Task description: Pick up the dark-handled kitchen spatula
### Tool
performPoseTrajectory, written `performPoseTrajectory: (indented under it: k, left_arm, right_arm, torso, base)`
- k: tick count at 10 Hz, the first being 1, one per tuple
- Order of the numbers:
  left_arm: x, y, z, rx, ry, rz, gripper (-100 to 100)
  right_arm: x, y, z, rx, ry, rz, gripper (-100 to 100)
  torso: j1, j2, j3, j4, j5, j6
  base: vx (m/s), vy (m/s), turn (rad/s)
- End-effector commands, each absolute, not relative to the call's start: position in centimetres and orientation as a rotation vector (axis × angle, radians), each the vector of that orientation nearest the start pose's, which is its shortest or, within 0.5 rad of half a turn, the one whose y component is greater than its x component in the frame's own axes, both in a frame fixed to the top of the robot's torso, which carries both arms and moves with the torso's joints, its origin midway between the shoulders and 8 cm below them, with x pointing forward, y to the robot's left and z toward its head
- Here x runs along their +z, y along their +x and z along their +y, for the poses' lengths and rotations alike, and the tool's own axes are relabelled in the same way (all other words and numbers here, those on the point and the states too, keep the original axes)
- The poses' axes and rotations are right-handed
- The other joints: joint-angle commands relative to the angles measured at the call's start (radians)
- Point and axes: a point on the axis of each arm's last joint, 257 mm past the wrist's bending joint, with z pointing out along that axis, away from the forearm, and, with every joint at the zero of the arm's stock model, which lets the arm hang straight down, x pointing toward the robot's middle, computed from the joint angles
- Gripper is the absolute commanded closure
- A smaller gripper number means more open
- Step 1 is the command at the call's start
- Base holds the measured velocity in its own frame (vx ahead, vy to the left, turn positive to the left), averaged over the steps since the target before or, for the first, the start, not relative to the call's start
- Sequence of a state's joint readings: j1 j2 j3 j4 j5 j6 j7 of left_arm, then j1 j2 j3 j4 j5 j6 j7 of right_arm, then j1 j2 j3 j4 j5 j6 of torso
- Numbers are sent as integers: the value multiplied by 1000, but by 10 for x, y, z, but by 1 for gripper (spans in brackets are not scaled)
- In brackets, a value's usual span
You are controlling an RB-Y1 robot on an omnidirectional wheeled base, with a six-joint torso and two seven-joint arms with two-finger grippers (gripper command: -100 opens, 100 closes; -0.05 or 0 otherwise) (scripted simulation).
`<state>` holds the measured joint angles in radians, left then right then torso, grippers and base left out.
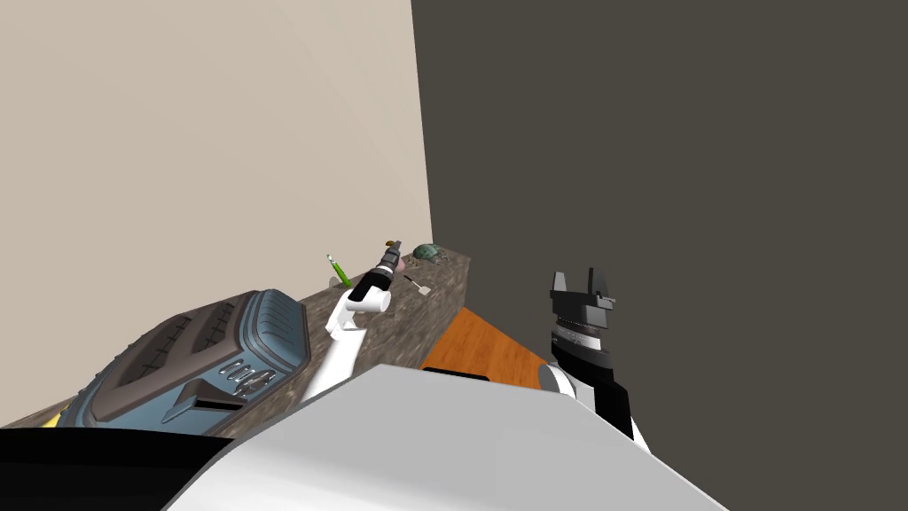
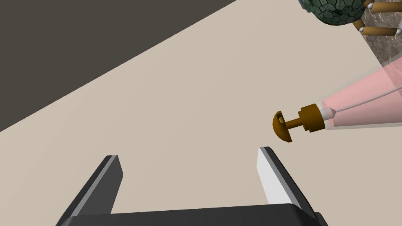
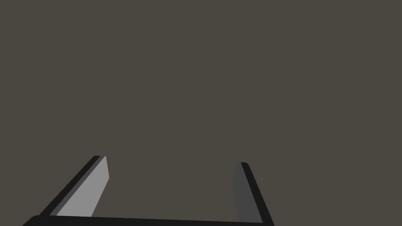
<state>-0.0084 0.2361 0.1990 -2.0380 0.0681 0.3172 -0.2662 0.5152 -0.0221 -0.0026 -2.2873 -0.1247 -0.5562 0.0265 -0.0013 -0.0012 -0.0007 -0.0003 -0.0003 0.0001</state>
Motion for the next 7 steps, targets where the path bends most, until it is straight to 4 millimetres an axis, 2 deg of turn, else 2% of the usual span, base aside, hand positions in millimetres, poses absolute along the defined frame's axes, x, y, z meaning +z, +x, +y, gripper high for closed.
performPoseTrajectory:
  k: [1, 2, 7]
  left_arm:
    - [-46, 522, 351, -815, -865, 1174, -100]
    - [-52, 529, 355, -788, -877, 1204, -100]
    - [-81, 537, 364, -728, -949, 1299, -100]
  right_arm:
    - [33, 329, -294, 1357, 671, 522, 0]
    - [33, 329, -294, 1357, 671, 522, 0]
    - [33, 329, -294, 1357, 671, 522, 0]
  torso:
    - [0, 0, 0, 0, 0, 0]
    - [0, 0, 0, 0, 0, 0]
    - [0, 0, 0, 0, 0, 0]
  base:
    - [8, -11, -3]
    - [16, -18, 40]
    - [16, -17, 17]
